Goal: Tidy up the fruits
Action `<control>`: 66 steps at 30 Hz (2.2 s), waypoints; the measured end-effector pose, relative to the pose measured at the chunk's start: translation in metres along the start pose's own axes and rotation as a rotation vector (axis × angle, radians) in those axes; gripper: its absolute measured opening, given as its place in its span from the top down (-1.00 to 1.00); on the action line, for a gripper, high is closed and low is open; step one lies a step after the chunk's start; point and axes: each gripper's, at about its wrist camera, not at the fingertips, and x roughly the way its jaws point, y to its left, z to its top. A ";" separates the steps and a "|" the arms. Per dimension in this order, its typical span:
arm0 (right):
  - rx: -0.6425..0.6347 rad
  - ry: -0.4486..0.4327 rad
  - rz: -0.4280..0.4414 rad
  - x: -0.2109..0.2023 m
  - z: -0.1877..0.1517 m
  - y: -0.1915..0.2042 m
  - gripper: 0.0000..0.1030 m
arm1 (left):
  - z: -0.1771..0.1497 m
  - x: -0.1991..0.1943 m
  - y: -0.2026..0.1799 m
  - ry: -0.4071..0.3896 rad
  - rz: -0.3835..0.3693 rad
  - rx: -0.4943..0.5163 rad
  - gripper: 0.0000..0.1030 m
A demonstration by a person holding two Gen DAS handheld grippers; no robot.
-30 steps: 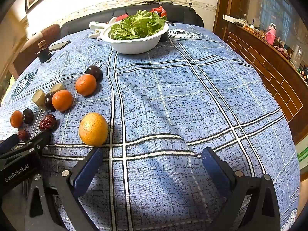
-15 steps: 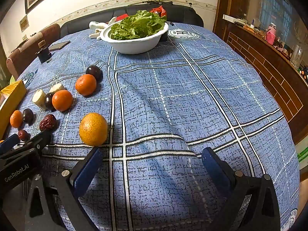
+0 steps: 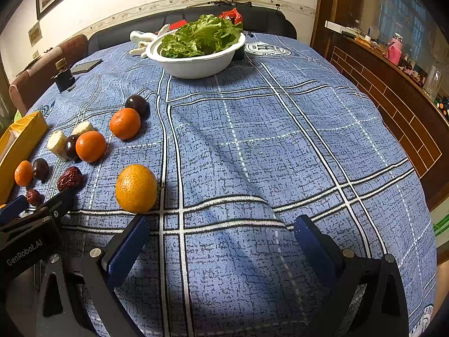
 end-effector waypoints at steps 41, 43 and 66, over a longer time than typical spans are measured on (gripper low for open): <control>0.000 0.002 0.000 0.000 0.000 0.000 -1.00 | 0.000 0.000 0.000 0.001 0.000 0.000 -1.00; 0.000 0.002 0.000 0.000 0.000 0.000 -1.00 | 0.000 0.000 0.000 0.001 0.000 0.000 -1.00; 0.009 0.001 -0.005 0.000 0.002 0.001 -1.00 | -0.005 -0.005 -0.004 0.065 -0.070 0.100 -1.00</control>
